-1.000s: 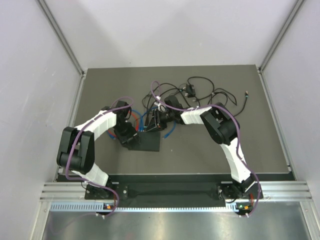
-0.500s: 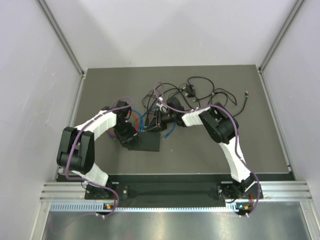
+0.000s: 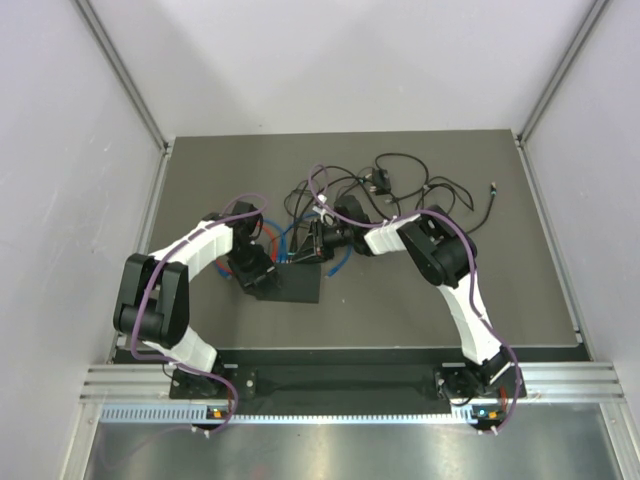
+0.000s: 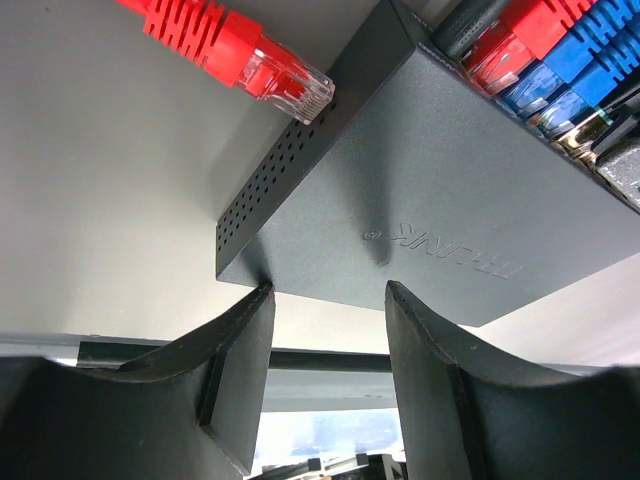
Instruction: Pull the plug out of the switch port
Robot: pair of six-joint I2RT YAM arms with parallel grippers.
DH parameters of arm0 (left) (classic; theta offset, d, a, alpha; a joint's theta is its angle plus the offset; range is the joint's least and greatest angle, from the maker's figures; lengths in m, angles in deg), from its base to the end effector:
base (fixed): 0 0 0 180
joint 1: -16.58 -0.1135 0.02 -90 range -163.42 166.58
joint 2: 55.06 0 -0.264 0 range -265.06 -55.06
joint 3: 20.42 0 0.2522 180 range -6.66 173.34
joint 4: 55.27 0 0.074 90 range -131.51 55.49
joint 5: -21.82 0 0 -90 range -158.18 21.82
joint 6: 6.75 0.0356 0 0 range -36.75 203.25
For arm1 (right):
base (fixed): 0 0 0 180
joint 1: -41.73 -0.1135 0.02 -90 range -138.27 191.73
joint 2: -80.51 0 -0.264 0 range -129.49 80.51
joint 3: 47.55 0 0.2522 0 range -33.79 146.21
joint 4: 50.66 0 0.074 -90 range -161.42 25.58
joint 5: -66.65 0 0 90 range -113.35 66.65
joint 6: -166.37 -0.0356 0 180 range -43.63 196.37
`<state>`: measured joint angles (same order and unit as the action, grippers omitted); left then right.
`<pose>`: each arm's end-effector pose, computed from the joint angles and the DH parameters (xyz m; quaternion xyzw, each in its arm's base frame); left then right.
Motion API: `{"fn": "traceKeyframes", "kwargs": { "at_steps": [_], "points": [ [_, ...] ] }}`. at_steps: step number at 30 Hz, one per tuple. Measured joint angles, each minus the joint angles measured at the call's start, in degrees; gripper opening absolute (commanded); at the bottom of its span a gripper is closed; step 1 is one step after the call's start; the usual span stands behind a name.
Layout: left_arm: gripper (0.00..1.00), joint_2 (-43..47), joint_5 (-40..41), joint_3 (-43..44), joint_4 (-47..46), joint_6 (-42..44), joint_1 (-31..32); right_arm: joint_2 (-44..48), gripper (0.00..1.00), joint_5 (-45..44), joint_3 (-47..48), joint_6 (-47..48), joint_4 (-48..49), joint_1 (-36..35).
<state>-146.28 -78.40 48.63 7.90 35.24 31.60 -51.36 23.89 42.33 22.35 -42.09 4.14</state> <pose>0.2572 -0.0756 0.1736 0.2791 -0.9553 0.0970 0.0120 0.3530 0.3047 0.0873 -0.0727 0.8256 0.5573 0.0497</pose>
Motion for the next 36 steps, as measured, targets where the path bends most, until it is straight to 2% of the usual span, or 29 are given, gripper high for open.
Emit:
{"fn": "traceKeyframes", "kwargs": {
  "at_steps": [1, 5, 11, 15, 21, 29, 36],
  "points": [
    [0.54, 0.00, 0.00, 0.00, 0.00, 0.00, 0.00, 0.00, 0.00, -0.07, 0.00, 0.48, -0.09, 0.00],
    [0.54, 0.00, 0.00, 0.00, 0.00, 0.00, 0.00, 0.26, 0.00, -0.79, -0.52, 3.19, 0.59, -0.13],
    [0.54, 0.00, -0.04, -0.26, -0.04, 0.00, 0.00, 5.88, 0.00, -11.41, -7.96, 8.04, 5.35, -2.14],
    [0.54, -0.04, 0.00, -0.96, 0.17, 0.13, 0.02, 6.60, 0.00, -13.99, -9.20, 8.94, 6.86, -2.71],
    [0.54, -0.42, -1.70, -1.90, -0.83, 0.22, -0.17, 5.73, 0.00, -13.18, -6.29, 8.20, 3.72, -2.47],
    [0.55, -0.66, -1.97, -1.77, -0.85, 0.35, -0.17, 1.95, 0.00, -7.26, -4.94, -4.00, 6.99, -0.55],
    [0.55, -0.83, -2.19, -1.73, -0.76, 0.61, -0.17, 1.73, 0.00, -6.95, -4.31, -2.89, 5.99, -0.35]
  ]
}}
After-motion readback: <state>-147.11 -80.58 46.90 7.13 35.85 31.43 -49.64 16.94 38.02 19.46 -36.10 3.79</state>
